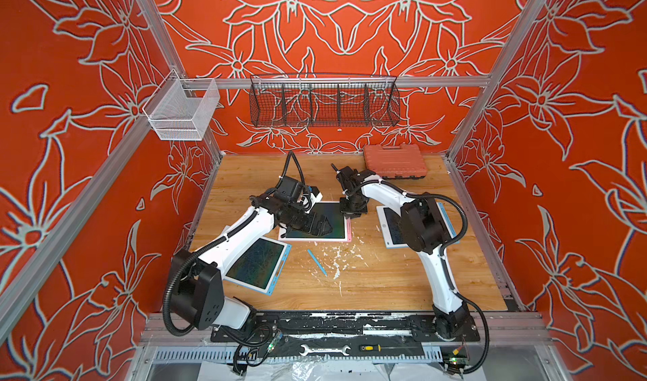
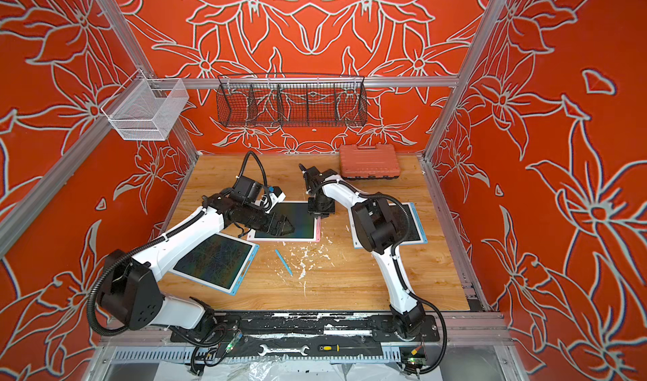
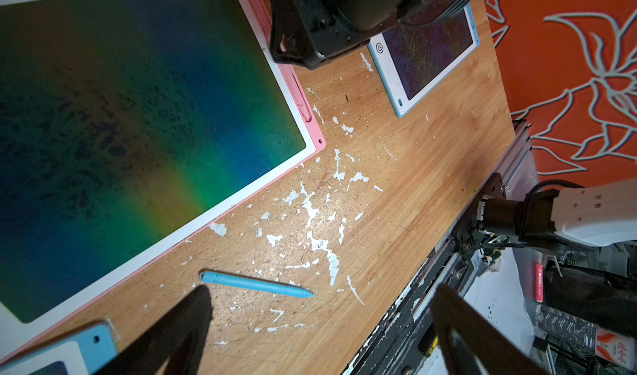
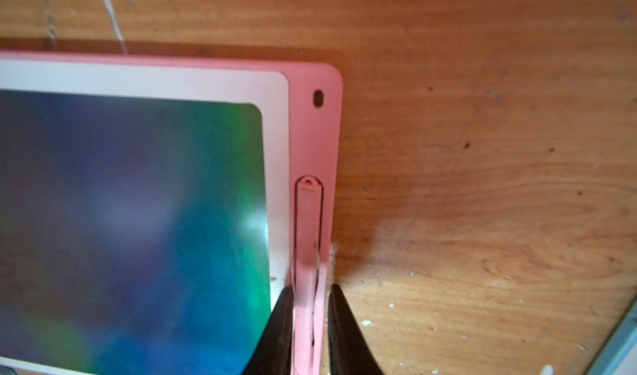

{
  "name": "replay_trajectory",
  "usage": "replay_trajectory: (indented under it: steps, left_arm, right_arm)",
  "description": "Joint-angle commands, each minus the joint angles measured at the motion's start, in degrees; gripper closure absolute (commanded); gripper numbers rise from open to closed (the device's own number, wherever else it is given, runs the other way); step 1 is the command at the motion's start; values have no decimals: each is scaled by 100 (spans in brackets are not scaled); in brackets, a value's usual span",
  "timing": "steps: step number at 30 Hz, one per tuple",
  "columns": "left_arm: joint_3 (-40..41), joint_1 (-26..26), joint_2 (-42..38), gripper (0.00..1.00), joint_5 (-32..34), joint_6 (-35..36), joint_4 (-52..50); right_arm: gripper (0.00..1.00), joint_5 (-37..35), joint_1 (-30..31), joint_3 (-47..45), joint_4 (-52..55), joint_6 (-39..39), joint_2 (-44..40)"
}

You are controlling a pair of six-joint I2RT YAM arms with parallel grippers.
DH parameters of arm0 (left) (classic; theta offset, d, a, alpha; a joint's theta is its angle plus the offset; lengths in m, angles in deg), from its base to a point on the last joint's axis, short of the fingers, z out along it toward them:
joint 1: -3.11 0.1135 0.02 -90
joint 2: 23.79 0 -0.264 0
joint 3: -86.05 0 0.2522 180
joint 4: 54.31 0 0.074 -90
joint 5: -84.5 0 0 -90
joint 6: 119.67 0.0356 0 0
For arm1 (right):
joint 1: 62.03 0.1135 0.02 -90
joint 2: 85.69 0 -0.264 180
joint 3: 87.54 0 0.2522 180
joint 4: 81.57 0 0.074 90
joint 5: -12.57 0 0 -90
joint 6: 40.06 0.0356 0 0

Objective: Place the stylus back onto the writing tablet
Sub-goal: Place the stylus on the writing tablet.

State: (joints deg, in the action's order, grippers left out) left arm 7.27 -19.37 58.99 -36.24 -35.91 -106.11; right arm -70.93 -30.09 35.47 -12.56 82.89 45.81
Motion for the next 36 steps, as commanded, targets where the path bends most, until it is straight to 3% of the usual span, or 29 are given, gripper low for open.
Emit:
replay_trajectory:
  steps: [1, 10, 16, 36]
  left_arm:
    - [-55, 33, 69, 3, -75, 51, -54]
    - [-243, 165, 268, 3, 173, -142, -324]
    - [-188, 675, 365, 3, -229, -504, -265]
    - [-374, 1850, 1171, 3, 71, -846, -406]
  right_arm:
    - [78, -16, -15, 103, 97, 9, -27]
    - [74, -14, -30, 328, 118, 26, -243]
    - [74, -31, -85, 322, 133, 159, -427]
    - [83, 24, -182, -97, 150, 65, -403]
